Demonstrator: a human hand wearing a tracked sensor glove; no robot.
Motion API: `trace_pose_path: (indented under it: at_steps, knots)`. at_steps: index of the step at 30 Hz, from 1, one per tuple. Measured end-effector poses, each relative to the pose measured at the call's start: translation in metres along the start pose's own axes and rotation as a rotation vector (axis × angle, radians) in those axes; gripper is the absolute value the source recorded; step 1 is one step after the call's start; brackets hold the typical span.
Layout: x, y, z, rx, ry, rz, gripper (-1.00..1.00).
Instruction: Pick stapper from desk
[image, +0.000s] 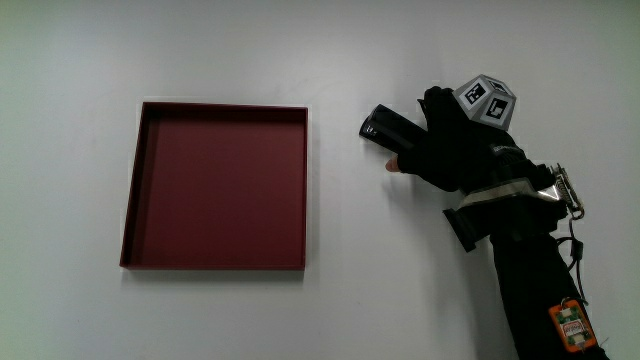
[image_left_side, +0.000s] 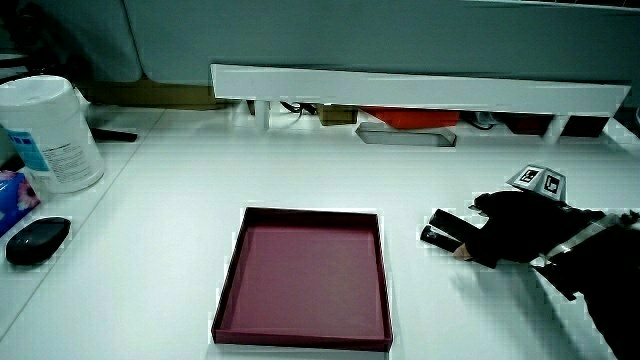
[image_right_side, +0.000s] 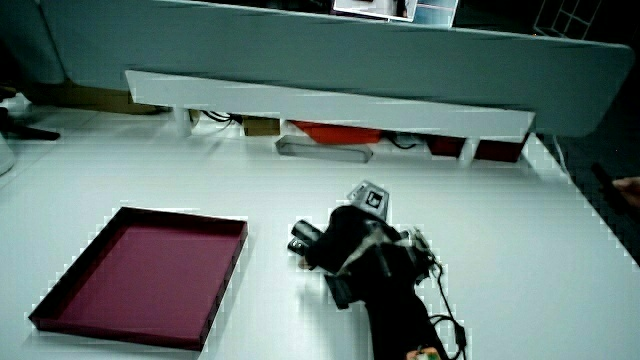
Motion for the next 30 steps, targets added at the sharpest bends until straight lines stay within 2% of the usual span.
trace_pose_path:
  at_steps: [2, 5, 11, 14, 16, 23, 26, 30]
  knots:
    - [0.0034, 0.0022, -0.0008, 0.013, -0.006, -0.012, 0.00]
    - [0.0015, -0.0001, 0.0004, 0.027, 0.001, 0.009, 0.00]
    - [0.0012, 0.0000, 0.0008, 0.069, 0.013, 0.020, 0.29]
    - [0.0003, 0.0001, 0.0003, 0.063, 0.024, 0.034, 0.43]
    - [0.0008, 0.0013, -0.0002, 0.088, 0.014, 0.036, 0.52]
    - [0.0004, -0.0004, 0.0015, 0.126, 0.028, 0.043, 0.86]
    - [0.0004, -0.0018, 0.0018, 0.127, 0.031, 0.054, 1.00]
    - [0.0027, 0.0002, 0.0003, 0.133, 0.032, 0.055, 1.00]
